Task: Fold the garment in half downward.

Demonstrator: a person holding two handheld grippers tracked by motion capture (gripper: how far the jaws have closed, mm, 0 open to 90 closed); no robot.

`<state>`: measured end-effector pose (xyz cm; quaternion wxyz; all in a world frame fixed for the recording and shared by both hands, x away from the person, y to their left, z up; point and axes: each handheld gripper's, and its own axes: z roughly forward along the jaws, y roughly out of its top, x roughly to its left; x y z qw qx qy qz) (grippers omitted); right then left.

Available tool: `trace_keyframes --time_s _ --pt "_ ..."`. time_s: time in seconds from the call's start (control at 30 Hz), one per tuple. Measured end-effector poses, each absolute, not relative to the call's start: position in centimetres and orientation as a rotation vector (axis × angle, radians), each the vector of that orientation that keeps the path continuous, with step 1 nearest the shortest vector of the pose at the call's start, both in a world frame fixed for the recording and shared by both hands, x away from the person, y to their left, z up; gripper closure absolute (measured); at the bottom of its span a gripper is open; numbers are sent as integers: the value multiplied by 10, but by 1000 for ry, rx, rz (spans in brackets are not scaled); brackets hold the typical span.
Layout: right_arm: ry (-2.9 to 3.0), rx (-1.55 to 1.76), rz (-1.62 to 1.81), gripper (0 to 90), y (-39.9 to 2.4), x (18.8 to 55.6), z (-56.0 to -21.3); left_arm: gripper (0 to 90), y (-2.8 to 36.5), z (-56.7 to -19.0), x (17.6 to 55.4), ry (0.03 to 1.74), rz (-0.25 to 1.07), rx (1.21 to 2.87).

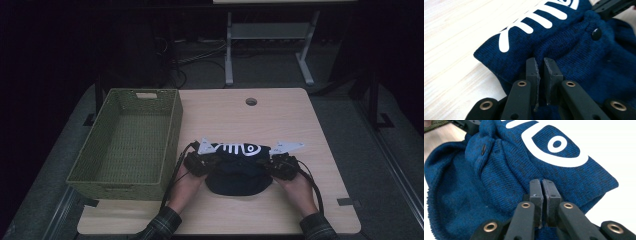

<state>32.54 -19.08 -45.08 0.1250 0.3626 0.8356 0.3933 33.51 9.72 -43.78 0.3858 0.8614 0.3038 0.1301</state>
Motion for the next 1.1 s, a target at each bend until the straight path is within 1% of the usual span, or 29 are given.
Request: trace_keyframes --time_s 0.13,0.3,0.37,0.4,0.43,0.47,0.5,0.53,0.57,0.63,0.67,0.77,0.87,0.97,1.1 --pt "2431 1052 1189 812 -196 323 -446 751 103 -429 331 774 306 2163" --pt "2404 1033 1285 685 -203 315 -426 638 106 -408 321 732 294 2129" --pt "2384 1014 1327 690 -205 313 -415 589 106 -398 319 722 305 2106" --pt "2375 1010 1338 696 -206 312 -410 588 107 -393 319 712 307 2091" --pt "2367 1006 1342 719 -207 313 -406 597 107 -388 319 706 312 2079" --pt "2358 1002 1352 755 -208 314 -402 628 107 -383 320 697 317 2065" --pt "2348 1003 1354 791 -208 316 -398 684 107 -381 321 693 320 2057" --pt "2350 1004 1343 815 -208 318 -396 712 107 -379 324 692 321 2053" --pt "2354 1006 1328 851 -208 321 -395 763 106 -378 328 693 315 2058" --pt "2359 1001 1310 896 -206 328 -397 848 103 -381 338 699 314 2078" --pt "2374 1011 1296 898 -204 333 -400 885 102 -384 341 702 314 2089" --pt "2415 1039 1265 898 -200 342 -411 897 96 -396 353 736 289 2114" --pt "2446 1054 1244 898 -198 343 -421 897 95 -403 350 727 254 2128" --pt "2452 1043 1251 898 -199 338 -424 897 97 -403 343 709 244 2136" --pt "2478 1008 1251 898 -200 316 -425 896 102 -403 325 677 229 2148"
